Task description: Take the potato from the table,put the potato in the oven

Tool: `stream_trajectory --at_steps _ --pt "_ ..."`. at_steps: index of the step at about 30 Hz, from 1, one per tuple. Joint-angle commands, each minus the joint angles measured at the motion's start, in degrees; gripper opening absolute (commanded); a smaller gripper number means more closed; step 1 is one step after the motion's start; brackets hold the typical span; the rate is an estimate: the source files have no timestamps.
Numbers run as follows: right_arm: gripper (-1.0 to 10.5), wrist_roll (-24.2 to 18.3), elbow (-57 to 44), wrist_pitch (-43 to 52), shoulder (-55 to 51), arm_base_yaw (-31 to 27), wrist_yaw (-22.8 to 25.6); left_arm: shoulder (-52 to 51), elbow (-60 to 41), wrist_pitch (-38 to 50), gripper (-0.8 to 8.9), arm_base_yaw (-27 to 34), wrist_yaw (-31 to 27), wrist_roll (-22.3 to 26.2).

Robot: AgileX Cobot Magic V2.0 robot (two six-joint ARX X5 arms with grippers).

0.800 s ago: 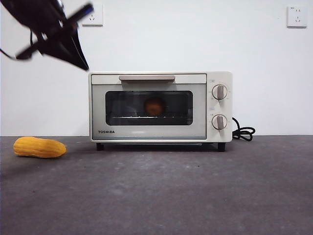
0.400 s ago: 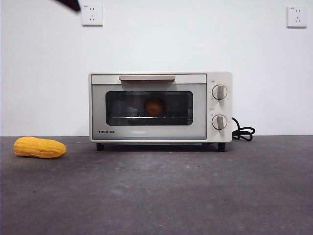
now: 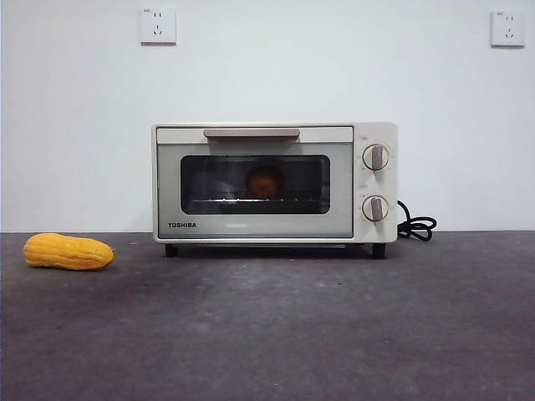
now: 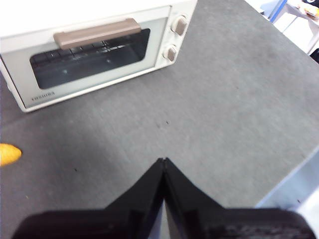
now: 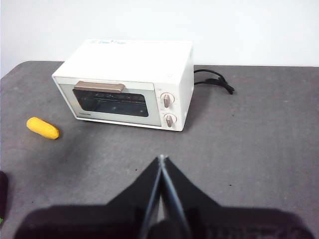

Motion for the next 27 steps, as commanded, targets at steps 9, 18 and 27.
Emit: stream_trajectory --at_steps 9,18,27 --pt "0.0 0.2 -0.3 -1.3 0.0 0.0 0.2 -10.4 -0.1 -5.2 -0.04 -1.7 0.2 -4.3" --pt "0.0 0.2 -0.3 -1.3 0.0 0.0 0.2 -13.6 -0.1 -12.6 -0.04 -1.7 0.3 -4.5" --pt "0.0 0.2 -0.3 -1.3 0.0 0.0 0.2 -9.2 -0.1 -13.1 -0.04 -1.6 0.0 0.3"
